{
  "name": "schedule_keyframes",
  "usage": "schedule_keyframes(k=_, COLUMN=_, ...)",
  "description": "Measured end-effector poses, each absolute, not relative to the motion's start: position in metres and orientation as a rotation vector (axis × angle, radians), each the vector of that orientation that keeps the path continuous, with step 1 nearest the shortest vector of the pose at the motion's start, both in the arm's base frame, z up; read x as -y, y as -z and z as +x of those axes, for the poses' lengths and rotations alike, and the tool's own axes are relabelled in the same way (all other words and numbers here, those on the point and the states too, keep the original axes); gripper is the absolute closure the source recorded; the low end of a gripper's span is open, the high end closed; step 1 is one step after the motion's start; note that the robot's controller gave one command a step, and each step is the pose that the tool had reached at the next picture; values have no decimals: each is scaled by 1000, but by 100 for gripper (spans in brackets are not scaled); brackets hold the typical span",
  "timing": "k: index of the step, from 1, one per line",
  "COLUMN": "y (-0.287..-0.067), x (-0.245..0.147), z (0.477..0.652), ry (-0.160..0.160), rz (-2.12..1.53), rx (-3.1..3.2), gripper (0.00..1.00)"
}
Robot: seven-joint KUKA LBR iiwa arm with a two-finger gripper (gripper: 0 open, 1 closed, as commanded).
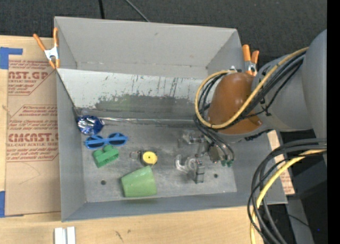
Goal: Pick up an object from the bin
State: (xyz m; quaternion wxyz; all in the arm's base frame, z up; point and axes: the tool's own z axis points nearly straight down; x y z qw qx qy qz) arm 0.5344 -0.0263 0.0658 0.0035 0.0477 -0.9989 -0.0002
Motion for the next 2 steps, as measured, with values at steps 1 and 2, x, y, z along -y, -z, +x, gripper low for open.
schedule_keyframes(k=1, y=-74, x=23, z=540, ry=8, rz=151, rx=3145, gripper=100)
schedule_keyframes(k=2, y=-187, x=28, z=581, ry=-4, rz=1246, rx=2893, gripper=100)
